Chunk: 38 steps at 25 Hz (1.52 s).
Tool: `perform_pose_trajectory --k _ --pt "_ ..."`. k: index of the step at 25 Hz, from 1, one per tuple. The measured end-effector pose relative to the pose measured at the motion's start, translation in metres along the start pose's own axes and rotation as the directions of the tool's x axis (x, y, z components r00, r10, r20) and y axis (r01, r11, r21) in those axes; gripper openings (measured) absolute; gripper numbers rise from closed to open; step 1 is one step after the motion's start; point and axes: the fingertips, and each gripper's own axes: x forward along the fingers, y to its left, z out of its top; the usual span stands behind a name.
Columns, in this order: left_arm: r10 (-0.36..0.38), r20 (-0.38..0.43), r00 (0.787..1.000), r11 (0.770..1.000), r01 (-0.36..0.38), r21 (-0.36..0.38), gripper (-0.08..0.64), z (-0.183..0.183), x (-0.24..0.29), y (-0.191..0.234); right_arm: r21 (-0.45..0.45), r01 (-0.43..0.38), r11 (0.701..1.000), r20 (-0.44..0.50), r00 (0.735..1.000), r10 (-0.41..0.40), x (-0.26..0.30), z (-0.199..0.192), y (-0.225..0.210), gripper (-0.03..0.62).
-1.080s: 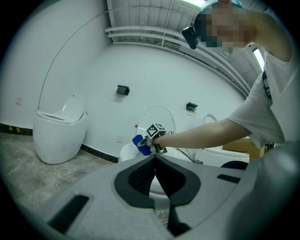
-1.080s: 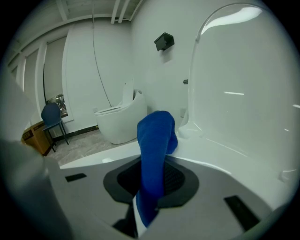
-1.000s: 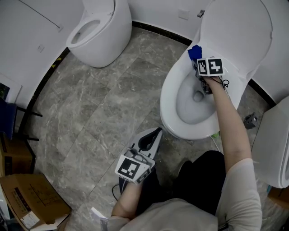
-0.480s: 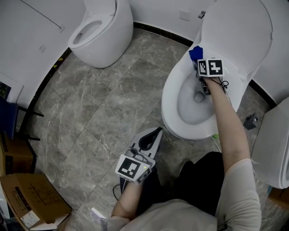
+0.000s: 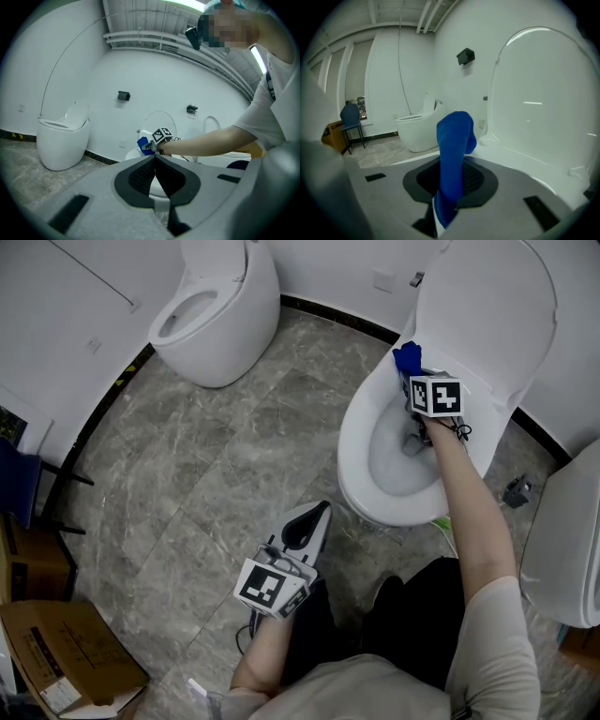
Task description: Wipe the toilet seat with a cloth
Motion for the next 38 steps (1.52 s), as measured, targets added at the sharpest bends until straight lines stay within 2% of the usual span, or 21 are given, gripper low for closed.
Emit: perform_pose_trajectory --k 7,11,14,19,29,34,38 --pt "-0.017 0.029 0.999 1.000 0.016 0.026 0.008 0.015 -0.007 -0.004 -0.008 -0.029 1.000 0.135 0.990 0.030 -0.043 0.016 0.023 0.054" --pt "-0.033 0.049 0.998 0.998 0.031 0.053 0.008 0.028 -0.012 -0.010 -0.015 -0.011 1.000 0.201 0.980 0.014 -0.077 0.019 0.027 0.054" --pt "-0.047 0.061 0.997 0.996 0.043 0.075 0.008 0.038 -0.015 -0.011 -0.028 -0.011 1.000 0.266 0.964 0.018 -0.110 0.026 0.038 0.054" --pt "-0.056 0.082 0.995 0.994 0.048 0.098 0.008 0.054 -0.017 -0.010 0.001 -0.069 0.998 0.368 0.927 0.064 -0.165 0.038 0.069 0.054" --pt "-0.088 0.125 0.988 0.987 0.070 0.144 0.008 0.079 -0.004 -0.015 -0.148 -0.071 0.986 0.457 0.880 0.132 -0.256 0.035 0.130 0.054" --pt "-0.089 0.123 0.988 0.982 0.067 0.176 0.008 0.083 0.001 -0.018 -0.152 -0.064 0.986 0.505 0.853 0.133 -0.277 0.025 0.142 0.054" --pt "-0.071 0.136 0.988 0.983 0.046 0.178 0.008 0.084 0.004 -0.016 -0.134 -0.048 0.990 0.518 0.848 0.111 -0.276 0.015 0.140 0.054"
